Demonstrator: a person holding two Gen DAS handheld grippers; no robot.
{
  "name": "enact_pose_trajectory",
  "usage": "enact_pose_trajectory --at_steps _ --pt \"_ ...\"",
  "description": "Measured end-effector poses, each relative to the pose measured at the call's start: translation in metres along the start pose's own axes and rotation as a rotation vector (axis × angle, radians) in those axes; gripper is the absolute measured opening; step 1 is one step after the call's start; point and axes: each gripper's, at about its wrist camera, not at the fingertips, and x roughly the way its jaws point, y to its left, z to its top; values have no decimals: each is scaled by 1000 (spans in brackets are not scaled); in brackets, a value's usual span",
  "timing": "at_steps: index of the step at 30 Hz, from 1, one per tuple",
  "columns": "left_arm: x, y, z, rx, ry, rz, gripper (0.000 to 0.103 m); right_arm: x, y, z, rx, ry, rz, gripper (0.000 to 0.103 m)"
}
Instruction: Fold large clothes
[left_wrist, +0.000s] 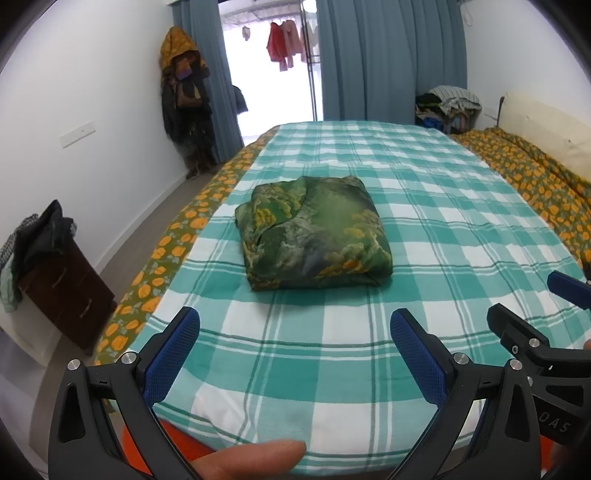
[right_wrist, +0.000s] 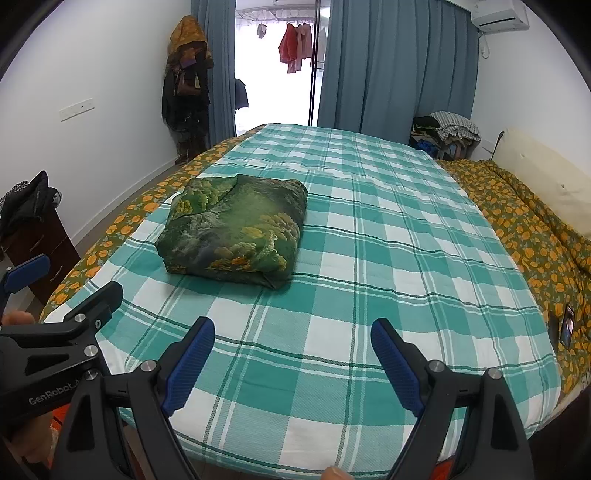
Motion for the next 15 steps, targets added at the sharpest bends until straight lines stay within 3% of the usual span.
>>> enact_pose_trajectory --at_steps 15 --pt "6 1 -1 -21 11 4 102 4 -2 -3 13 15 -5 88"
